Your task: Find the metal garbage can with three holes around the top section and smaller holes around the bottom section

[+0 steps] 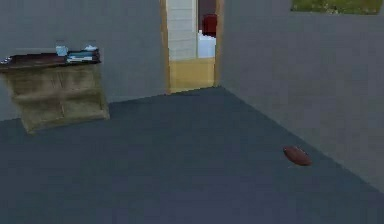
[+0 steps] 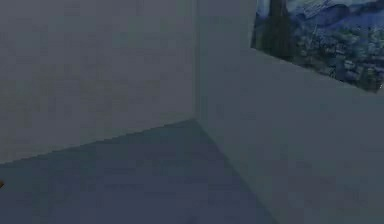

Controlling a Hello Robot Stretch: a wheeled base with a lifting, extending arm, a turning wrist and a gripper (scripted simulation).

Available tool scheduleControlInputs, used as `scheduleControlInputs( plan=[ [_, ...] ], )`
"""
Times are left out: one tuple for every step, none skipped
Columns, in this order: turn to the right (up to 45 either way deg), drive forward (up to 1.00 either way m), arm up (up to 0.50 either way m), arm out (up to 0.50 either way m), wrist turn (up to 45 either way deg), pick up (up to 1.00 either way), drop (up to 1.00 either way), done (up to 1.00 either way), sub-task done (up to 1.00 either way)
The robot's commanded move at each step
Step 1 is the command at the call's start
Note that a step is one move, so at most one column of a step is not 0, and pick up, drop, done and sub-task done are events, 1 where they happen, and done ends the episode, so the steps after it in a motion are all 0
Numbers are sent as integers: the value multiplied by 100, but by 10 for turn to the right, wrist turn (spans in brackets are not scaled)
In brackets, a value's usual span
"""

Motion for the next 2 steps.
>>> scheduleControlInputs(
  plan=[
    [0,100,0,0,0,0,0,0,0],
    [0,100,0,0,0,0,0,0,0]
  ],
)
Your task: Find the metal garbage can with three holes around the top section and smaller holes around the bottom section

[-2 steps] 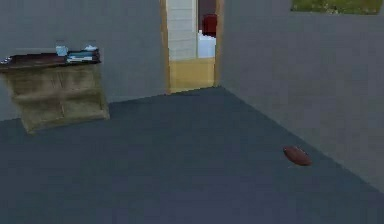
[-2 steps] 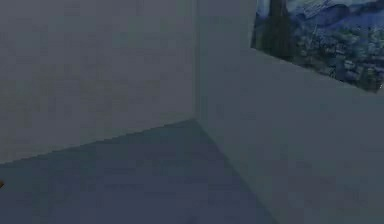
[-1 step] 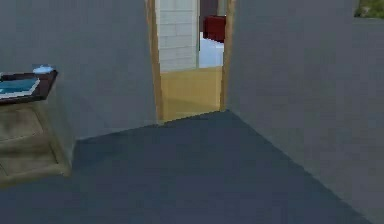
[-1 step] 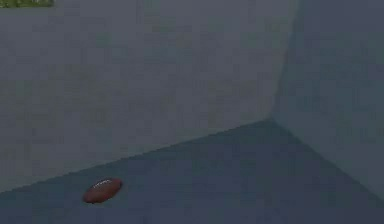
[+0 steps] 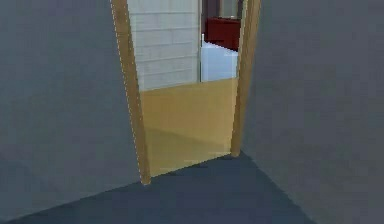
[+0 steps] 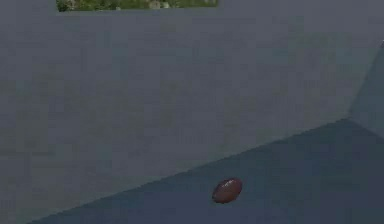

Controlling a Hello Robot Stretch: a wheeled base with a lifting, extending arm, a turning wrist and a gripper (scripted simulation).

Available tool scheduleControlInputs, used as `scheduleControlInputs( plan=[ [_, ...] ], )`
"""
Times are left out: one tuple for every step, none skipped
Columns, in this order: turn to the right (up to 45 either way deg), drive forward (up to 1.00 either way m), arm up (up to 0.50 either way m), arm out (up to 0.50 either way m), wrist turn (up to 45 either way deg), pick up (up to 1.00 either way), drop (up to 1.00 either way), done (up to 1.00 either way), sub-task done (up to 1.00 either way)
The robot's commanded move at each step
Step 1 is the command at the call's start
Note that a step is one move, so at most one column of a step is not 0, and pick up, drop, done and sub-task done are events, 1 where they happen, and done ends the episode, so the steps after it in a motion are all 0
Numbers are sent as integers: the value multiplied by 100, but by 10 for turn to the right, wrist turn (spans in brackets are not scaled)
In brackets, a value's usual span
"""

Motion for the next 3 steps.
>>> scheduleControlInputs(
  plan=[
    [0,100,0,0,0,0,0,0,0],
    [-30,0,0,0,0,0,0,0,0],
    [420,0,0,0,0,0,0,0,0]
  ],
)
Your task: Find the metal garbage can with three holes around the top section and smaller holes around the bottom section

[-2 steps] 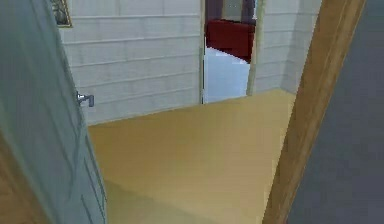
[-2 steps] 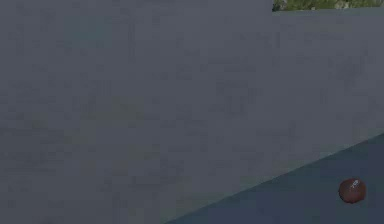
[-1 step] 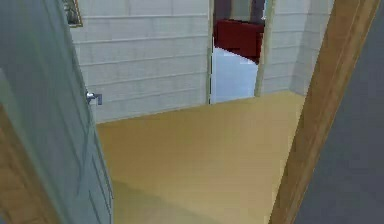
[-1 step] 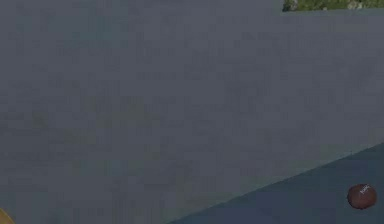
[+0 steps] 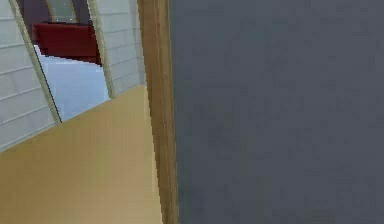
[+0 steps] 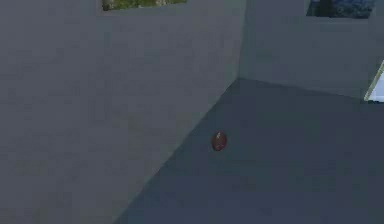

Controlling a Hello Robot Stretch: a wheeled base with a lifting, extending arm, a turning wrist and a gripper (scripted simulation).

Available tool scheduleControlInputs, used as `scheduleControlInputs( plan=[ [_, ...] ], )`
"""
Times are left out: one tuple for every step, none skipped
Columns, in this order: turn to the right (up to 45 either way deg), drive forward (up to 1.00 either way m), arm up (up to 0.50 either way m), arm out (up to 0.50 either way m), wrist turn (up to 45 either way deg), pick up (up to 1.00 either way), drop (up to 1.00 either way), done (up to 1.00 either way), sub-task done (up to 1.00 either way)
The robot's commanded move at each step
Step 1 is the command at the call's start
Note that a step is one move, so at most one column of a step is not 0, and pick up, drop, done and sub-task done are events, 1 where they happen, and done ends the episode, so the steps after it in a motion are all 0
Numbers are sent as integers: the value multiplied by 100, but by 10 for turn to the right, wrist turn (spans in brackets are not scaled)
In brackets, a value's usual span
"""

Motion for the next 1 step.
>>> scheduleControlInputs(
  plan=[
    [0,30,0,0,0,0,0,0,0]
  ],
)
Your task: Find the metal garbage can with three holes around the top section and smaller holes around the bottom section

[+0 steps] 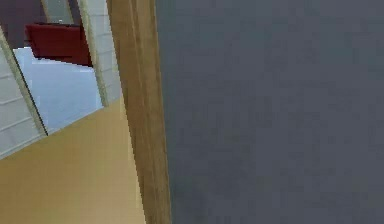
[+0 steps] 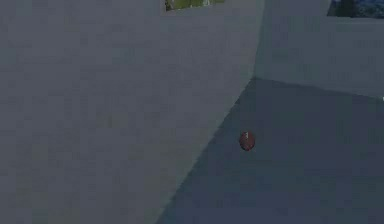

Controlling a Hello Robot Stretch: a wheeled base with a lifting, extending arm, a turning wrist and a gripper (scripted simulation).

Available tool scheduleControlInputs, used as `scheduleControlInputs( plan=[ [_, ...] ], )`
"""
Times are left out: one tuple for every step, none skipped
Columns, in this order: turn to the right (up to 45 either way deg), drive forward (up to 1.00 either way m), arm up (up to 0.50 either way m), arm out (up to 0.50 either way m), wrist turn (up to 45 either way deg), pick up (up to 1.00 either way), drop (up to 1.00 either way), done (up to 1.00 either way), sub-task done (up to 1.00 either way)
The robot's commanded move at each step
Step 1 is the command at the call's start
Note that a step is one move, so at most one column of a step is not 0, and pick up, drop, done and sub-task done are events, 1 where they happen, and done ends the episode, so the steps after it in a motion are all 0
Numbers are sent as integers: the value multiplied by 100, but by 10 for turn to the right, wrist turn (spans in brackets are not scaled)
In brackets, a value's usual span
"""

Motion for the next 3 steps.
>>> scheduleControlInputs(
  plan=[
    [-450,0,0,0,0,0,0,0,0],
    [-180,0,0,0,0,0,0,0,0],
    [0,50,0,0,0,0,0,0,0]
  ],
)
